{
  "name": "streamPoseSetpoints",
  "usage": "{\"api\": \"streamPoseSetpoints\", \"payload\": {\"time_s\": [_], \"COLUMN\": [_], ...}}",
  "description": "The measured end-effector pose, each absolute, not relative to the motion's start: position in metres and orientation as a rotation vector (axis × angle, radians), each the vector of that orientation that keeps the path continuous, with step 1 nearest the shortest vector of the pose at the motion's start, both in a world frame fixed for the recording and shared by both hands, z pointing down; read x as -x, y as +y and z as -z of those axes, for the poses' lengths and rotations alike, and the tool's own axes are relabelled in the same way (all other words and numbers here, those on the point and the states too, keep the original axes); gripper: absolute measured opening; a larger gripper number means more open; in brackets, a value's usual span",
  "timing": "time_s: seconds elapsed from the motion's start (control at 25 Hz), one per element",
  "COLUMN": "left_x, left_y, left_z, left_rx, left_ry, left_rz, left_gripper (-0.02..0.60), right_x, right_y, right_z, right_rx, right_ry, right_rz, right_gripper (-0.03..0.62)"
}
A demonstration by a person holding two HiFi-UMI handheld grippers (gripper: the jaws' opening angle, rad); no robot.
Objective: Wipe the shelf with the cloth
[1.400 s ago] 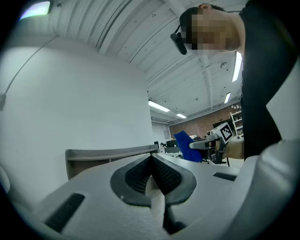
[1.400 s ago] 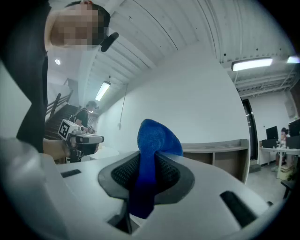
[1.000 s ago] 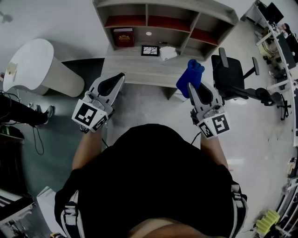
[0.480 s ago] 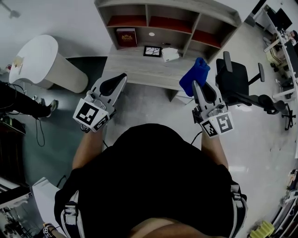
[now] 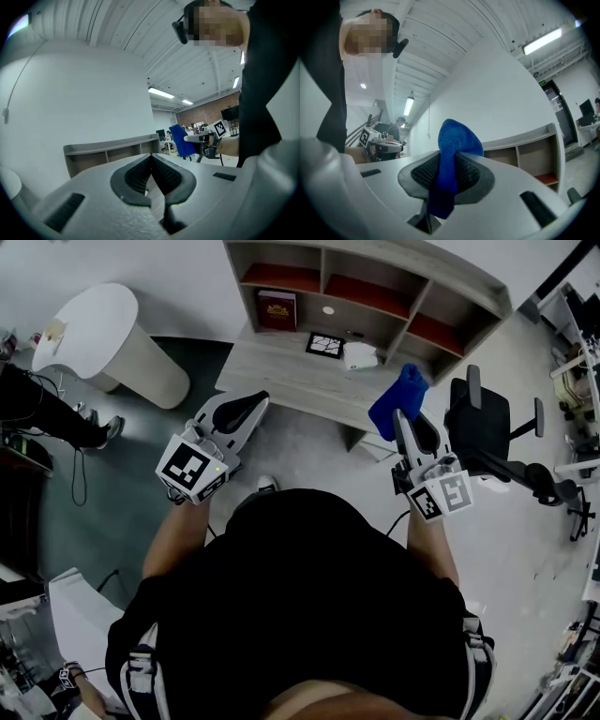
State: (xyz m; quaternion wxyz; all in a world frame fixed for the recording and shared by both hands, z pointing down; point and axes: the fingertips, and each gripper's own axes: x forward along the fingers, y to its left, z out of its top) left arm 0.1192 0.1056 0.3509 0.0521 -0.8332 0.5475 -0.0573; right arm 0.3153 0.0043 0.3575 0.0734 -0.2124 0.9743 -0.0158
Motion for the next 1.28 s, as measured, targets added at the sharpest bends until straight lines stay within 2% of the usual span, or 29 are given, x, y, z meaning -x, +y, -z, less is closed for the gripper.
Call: {"api": "streamPoseSetpoints", "payload": {"time_s": [0.68,1.28], "left_x": [-0.035,0.027], "left_y": [0.088,0.034], "left_z": [-0.396,-0.401], "left_rx": [2.56,2.656], "left_ry": [1.766,1.662], "left_rz": [0.18,0.131], "left_gripper": [0.017,0.017], "right_x": [-0.237,-0.195], "right_y": [-0.017,-0.059], "right_z": [-0.366,-0.366], "right_rx": [0.563,0.77], "right_ry": [2.98,2.954], "right_rz": [0.033,0.017], "right_gripper": [0.084,0.084]}}
